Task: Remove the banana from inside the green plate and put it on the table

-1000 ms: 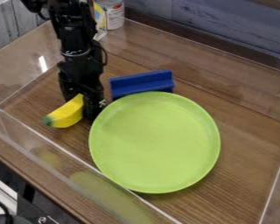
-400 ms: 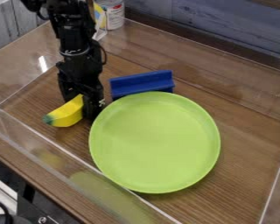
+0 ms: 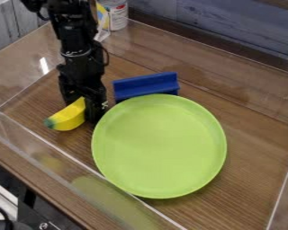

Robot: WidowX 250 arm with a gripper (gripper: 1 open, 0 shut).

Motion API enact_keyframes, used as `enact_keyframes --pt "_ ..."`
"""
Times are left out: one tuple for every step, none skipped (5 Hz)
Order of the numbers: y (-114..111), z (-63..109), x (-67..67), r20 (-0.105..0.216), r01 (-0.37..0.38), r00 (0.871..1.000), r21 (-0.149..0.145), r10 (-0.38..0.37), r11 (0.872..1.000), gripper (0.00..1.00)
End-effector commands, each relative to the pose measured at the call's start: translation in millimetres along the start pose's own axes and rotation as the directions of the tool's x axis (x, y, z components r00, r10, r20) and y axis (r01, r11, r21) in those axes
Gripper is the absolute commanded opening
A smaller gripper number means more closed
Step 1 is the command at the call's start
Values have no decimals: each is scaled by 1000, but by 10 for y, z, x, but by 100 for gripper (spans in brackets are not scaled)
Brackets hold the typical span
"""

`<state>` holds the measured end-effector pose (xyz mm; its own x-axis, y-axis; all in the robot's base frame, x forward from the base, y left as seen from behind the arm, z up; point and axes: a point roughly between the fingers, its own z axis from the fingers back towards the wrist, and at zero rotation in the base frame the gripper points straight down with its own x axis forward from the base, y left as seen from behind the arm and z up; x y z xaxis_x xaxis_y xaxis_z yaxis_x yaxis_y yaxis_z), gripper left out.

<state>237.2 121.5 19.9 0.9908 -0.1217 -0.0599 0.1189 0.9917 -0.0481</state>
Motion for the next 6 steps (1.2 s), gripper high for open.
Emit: enact_keyframes --pt "80 98 70 37 -16 999 17 16 1000 100" --pt "83 87 72 35 -21 999 12 20 1000 0" --pt "86 80 72 33 -25 999 8 25 1000 100" --pt "90 80 72 31 -30 999 3 30 1000 100" --pt "96 82 69 29 -36 999 -1 36 999 100" --pt "101 85 67 27 -42 999 -5 42 999 100"
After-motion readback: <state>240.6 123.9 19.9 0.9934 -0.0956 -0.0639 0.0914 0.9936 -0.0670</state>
